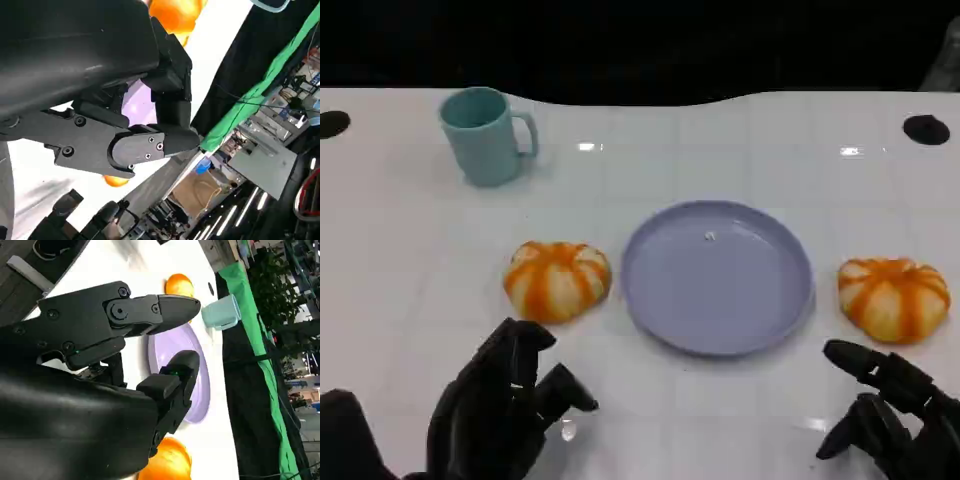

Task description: Grasp the bread from the table and place it into the plate.

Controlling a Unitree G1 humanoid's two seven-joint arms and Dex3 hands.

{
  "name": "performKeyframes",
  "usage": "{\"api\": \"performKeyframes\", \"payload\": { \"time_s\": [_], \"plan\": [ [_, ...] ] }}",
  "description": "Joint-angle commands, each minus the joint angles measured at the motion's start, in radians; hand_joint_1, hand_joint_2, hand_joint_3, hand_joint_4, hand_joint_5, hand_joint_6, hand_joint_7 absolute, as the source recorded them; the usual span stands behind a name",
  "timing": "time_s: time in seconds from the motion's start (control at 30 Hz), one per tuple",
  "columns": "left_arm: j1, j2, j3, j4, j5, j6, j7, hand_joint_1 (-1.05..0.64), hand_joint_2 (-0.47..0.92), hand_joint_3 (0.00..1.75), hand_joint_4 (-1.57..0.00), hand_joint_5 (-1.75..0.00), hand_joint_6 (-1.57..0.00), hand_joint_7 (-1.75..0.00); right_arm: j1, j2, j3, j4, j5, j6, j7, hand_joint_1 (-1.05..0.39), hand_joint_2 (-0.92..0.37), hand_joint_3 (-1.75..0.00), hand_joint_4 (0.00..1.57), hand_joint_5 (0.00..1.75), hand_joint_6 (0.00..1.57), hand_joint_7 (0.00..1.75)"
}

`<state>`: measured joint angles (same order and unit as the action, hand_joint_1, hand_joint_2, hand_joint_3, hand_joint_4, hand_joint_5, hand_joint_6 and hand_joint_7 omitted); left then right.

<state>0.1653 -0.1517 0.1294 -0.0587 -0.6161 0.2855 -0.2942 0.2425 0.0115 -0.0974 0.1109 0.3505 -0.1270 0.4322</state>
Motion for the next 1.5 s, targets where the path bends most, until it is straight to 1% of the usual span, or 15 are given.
{"api": "performKeyframes", "payload": {
  "time_s": [0.03, 0.6, 0.7, 0.73, 0.8, 0.9, 0.93, 0.97, 1.03, 1.17, 1.2, 1.23, 1.3, 1.4, 1.5],
  "plan": [
    [-0.005, 0.010, 0.006, 0.009, -0.001, -0.011, -0.012, -0.52, 0.92, 0.44, -0.70, -1.75, -0.53, -1.66, 0.003, -0.010, -0.005, -0.001, 0.003, -0.008, 0.003, -0.77, -0.92, -0.30, 0.61, 1.52, 0.93, 0.46],
    [-0.011, 0.008, 0.009, 0.012, 0.000, -0.008, -0.007, -0.53, 0.92, 0.44, -0.71, -1.75, -0.54, -1.63, 0.005, -0.010, -0.002, -0.005, -0.008, -0.006, -0.005, -0.77, -0.92, -0.31, 0.60, 1.52, 0.93, 0.47],
    [-0.019, 0.018, -0.002, 0.028, 0.039, -0.064, -0.033, -0.53, 0.92, 0.46, -0.69, -1.75, -0.52, -1.58, -0.001, -0.005, -0.005, -0.001, 0.001, -0.004, -0.004, -0.77, -0.92, -0.29, 0.61, 1.51, 0.92, 0.47],
    [-0.028, 0.029, -0.013, 0.042, 0.070, -0.103, -0.051, -0.54, 0.92, 0.45, -0.66, -1.72, -0.50, -1.52, -0.004, -0.004, -0.005, 0.001, 0.002, -0.003, -0.004, -0.77, -0.92, -0.29, 0.61, 1.51, 0.93, 0.47],
    [-0.041, 0.043, -0.028, 0.063, 0.116, -0.160, -0.071, -0.57, 0.92, 0.38, -0.59, -1.60, -0.51, -1.21, -0.006, -0.005, -0.005, 0.003, 0.004, -0.001, 0.000, -0.77, -0.92, -0.29, 0.62, 1.51, 0.93, 0.47],
    [-0.057, 0.058, -0.049, 0.094, 0.189, -0.260, -0.086, -0.58, 0.92, 0.37, -0.57, -1.56, -0.52, -1.09, -0.006, -0.006, -0.002, -0.002, 0.000, 0.004, -0.005, -0.77, -0.92, -0.29, 0.62, 1.51, 0.93, 0.47],
    [-0.072, 0.077, -0.068, 0.107, 0.256, -0.330, -0.086, -0.53, 0.92, 0.32, -0.51, -1.23, -0.49, -0.76, -0.006, -0.006, 0.000, -0.005, -0.002, 0.006, -0.007, -0.78, -0.92, -0.29, 0.63, 1.51, 0.94, 0.48],
    [-0.083, 0.091, -0.082, 0.119, 0.305, -0.383, -0.086, -0.51, 0.92, 0.27, -0.48, -1.06, -0.49, -0.56, -0.006, -0.006, 0.001, -0.007, -0.003, 0.007, -0.009, -0.78, -0.92, -0.29, 0.63, 1.51, 0.94, 0.48],
    [-0.102, 0.122, -0.102, 0.129, 0.385, -0.449, -0.077, -0.50, 0.92, 0.21, -0.40, -0.90, -0.48, -0.36, -0.004, -0.005, 0.002, -0.015, 0.001, 0.017, -0.012, -0.78, -0.92, -0.29, 0.63, 1.51, 0.94, 0.48],
    [-0.110, 0.132, -0.110, 0.149, 0.412, -0.492, -0.070, -0.51, 0.92, 0.18, -0.35, -0.86, -0.47, -0.29, -0.003, -0.004, 0.002, -0.021, 0.002, 0.024, -0.014, -0.77, -0.92, -0.29, 0.63, 1.51, 0.94, 0.48],
    [-0.126, 0.171, -0.119, 0.137, 0.518, -0.532, -0.024, -0.51, 0.92, 0.18, -0.35, -0.86, -0.47, -0.29, -0.006, -0.003, 0.002, -0.012, 0.005, 0.015, -0.006, -0.77, -0.92, -0.29, 0.63, 1.51, 0.94, 0.49],
    [-0.137, 0.199, -0.126, 0.129, 0.600, -0.563, 0.012, -0.52, 0.91, 0.10, -0.21, -0.77, -0.41, -0.19, -0.008, -0.002, 0.002, -0.006, 0.007, 0.009, 0.000, -0.77, -0.92, -0.29, 0.62, 1.50, 0.92, 0.48],
    [-0.156, 0.245, -0.139, 0.114, 0.737, -0.598, 0.075, -0.53, 0.91, 0.04, -0.12, -0.71, -0.38, -0.12, -0.012, -0.002, 0.001, 0.004, 0.007, -0.001, 0.008, -0.76, -0.92, -0.29, 0.61, 1.50, 0.92, 0.48],
    [-0.201, 0.319, -0.159, 0.130, 0.959, -0.681, 0.209, -0.49, 0.87, 0.01, -0.09, -0.70, -0.37, -0.08, -0.015, -0.004, 0.000, 0.009, 0.006, -0.005, 0.013, -0.76, -0.92, -0.30, 0.61, 1.51, 0.91, 0.48],
    [-0.210, 0.334, -0.172, 0.147, 0.998, -0.704, 0.255, -0.48, 0.85, 0.00, -0.09, -0.70, -0.37, -0.06, -0.016, -0.004, -0.001, 0.011, 0.005, -0.007, 0.016, -0.76, -0.92, -0.30, 0.61, 1.51, 0.91, 0.48]
  ]
}}
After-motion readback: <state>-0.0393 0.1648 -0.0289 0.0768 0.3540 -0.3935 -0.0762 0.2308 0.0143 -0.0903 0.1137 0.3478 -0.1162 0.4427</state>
